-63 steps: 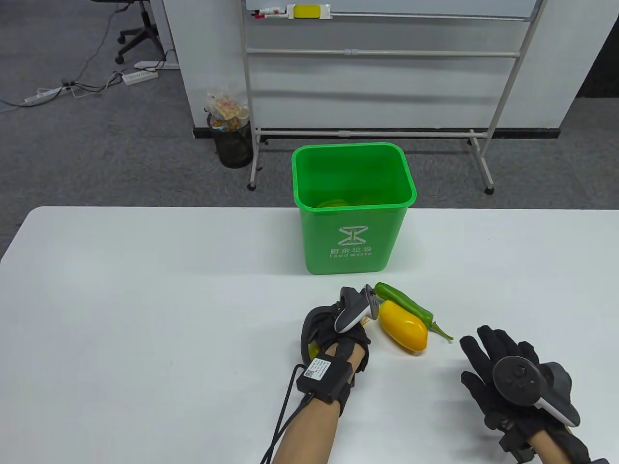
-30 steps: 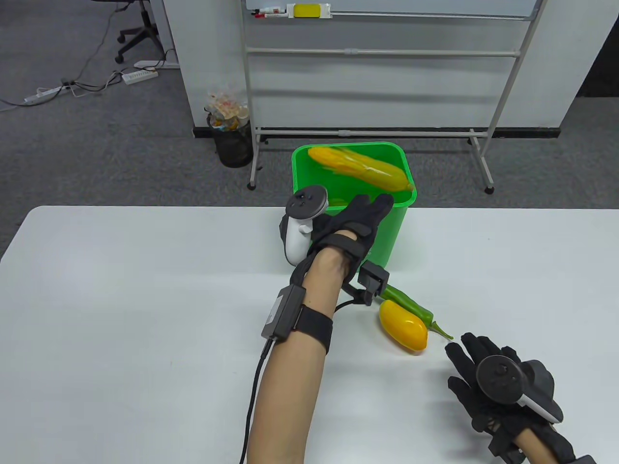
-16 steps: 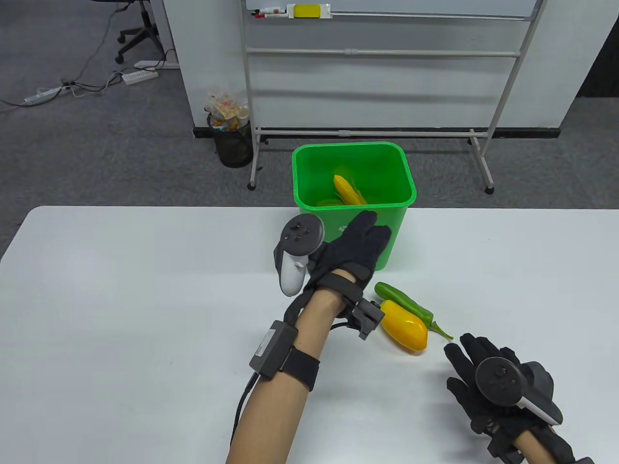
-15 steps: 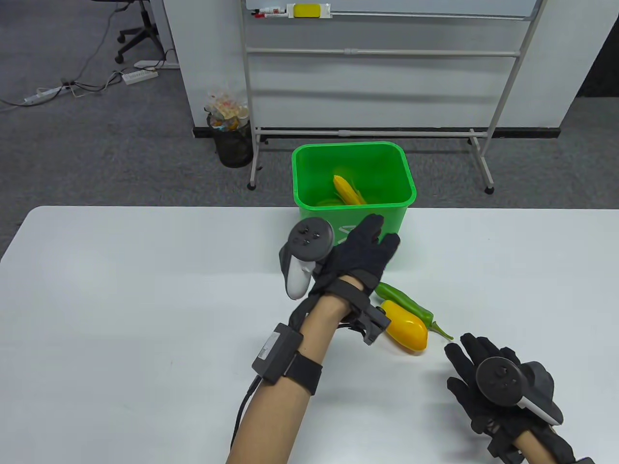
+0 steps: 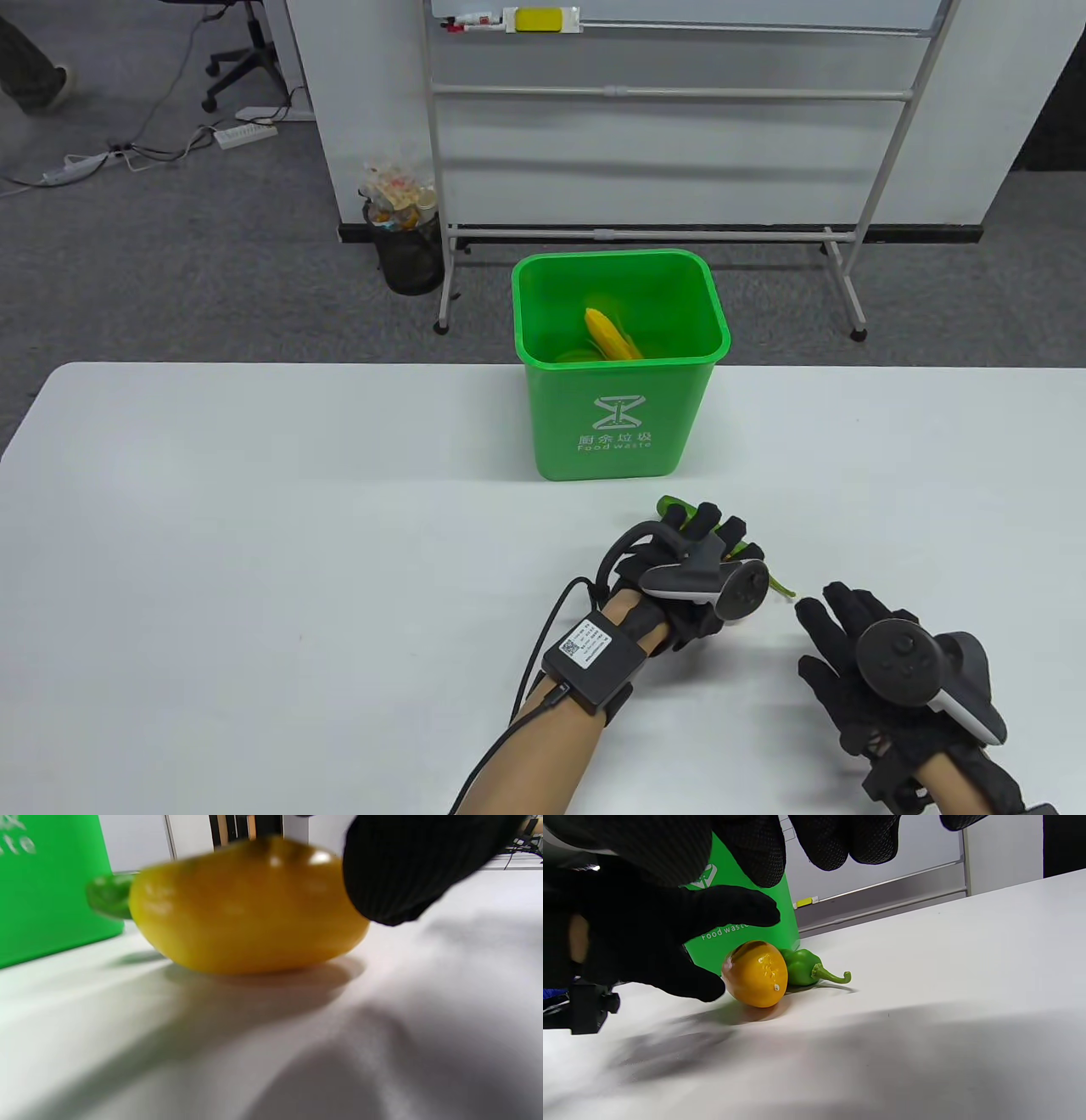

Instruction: Toss fruit and vegetables into food waste bin

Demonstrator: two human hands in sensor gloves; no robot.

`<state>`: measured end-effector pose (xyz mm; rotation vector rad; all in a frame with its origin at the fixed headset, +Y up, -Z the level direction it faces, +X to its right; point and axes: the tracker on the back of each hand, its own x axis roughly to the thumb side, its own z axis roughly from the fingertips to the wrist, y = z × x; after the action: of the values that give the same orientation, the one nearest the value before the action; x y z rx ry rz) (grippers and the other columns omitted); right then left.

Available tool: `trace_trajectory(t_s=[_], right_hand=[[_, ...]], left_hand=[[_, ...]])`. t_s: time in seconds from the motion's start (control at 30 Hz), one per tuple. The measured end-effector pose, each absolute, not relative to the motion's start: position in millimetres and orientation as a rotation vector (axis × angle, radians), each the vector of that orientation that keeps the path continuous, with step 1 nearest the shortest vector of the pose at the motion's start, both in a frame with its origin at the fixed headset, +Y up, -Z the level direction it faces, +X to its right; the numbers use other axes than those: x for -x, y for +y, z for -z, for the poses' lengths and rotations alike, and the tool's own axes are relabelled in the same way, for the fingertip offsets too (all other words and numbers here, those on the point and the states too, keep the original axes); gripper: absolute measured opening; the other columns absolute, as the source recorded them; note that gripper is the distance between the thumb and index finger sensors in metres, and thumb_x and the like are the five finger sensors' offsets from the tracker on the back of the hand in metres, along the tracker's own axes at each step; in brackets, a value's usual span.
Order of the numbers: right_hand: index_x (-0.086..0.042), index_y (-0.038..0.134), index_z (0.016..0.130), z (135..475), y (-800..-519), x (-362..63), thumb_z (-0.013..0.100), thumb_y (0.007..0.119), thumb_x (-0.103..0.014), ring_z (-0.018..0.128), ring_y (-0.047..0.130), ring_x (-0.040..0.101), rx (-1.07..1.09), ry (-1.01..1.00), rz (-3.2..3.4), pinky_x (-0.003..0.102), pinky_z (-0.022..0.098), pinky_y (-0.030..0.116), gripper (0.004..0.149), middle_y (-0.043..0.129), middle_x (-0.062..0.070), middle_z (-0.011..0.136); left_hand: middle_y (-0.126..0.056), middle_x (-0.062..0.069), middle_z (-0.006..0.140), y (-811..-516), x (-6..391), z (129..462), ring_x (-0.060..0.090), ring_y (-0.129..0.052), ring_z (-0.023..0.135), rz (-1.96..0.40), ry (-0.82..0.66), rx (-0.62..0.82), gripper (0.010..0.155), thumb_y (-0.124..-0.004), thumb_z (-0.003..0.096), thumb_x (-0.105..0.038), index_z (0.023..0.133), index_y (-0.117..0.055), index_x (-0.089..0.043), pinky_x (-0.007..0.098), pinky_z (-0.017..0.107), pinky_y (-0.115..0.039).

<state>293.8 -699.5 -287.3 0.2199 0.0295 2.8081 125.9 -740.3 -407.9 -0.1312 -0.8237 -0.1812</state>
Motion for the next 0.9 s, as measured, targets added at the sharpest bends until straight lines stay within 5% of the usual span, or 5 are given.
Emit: trace_trajectory(t_s=[0.57, 0.73, 0.9], right_hand=[[-0.023, 0.058, 0.106, 287.8, -702.3, -293.3, 0.042, 0.074, -0.05, 0.11, 0.049, 0.044, -0.227, 0.042, -2.825, 0.075, 0.073, 0.036, 0.071, 0.046, 0.013, 0.115], [-0.023, 0.058, 0.106, 288.2, -703.9, -293.5, 0.042, 0.074, -0.05, 0.11, 0.05, 0.044, -0.231, 0.053, -2.83, 0.075, 0.073, 0.036, 0.071, 0.046, 0.013, 0.115], [-0.023, 0.058, 0.106, 288.4, -704.9, -292.6, 0.042, 0.074, -0.05, 0.11, 0.05, 0.044, -0.23, 0.073, -2.833, 0.075, 0.073, 0.037, 0.071, 0.046, 0.013, 0.115]], left_hand=[[-0.055, 0.019, 0.107, -761.4, -112.3, 378.5, 0.048, -0.071, 0.092, 0.216, -0.998, -0.002, 0.099, -0.097, 0.03, -0.048, 0.103, -0.039, -0.014, 0.067, 0.067, -0.059], [-0.059, 0.021, 0.106, -756.3, -87.8, 369.0, 0.048, -0.077, 0.089, -0.153, -0.967, 0.118, 0.099, -0.095, 0.0304, -0.051, 0.103, -0.042, -0.011, 0.067, 0.065, -0.064], [-0.057, 0.026, 0.105, -767.1, -43.9, 357.1, 0.051, -0.076, 0.088, -0.769, -0.85, 0.367, 0.099, -0.092, 0.0337, -0.053, 0.103, -0.039, -0.007, 0.067, 0.064, -0.064]])
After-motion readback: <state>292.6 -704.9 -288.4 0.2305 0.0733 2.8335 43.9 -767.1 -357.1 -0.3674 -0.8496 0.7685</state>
